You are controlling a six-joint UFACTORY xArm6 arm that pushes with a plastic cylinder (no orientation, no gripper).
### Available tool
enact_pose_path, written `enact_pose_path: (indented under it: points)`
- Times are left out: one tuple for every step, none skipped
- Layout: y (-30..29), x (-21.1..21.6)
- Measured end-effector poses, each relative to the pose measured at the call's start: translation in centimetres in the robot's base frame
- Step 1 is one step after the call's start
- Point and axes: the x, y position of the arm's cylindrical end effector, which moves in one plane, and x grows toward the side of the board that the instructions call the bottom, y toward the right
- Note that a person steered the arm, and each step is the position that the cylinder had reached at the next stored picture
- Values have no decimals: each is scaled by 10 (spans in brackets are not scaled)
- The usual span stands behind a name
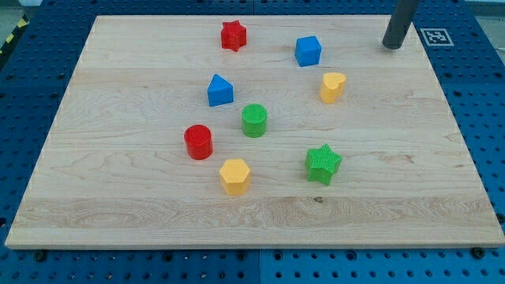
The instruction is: Move the blue cube to the left center
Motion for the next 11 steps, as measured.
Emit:
enact_pose_path:
  points:
    - [-58,5]
    - [-126,13]
    - [-132,13]
    - [-136,13]
    - [-136,27]
    - [-138,43]
    - [-145,45]
    - [-145,32]
    - [-148,25]
    - [-175,28]
    - [-211,40]
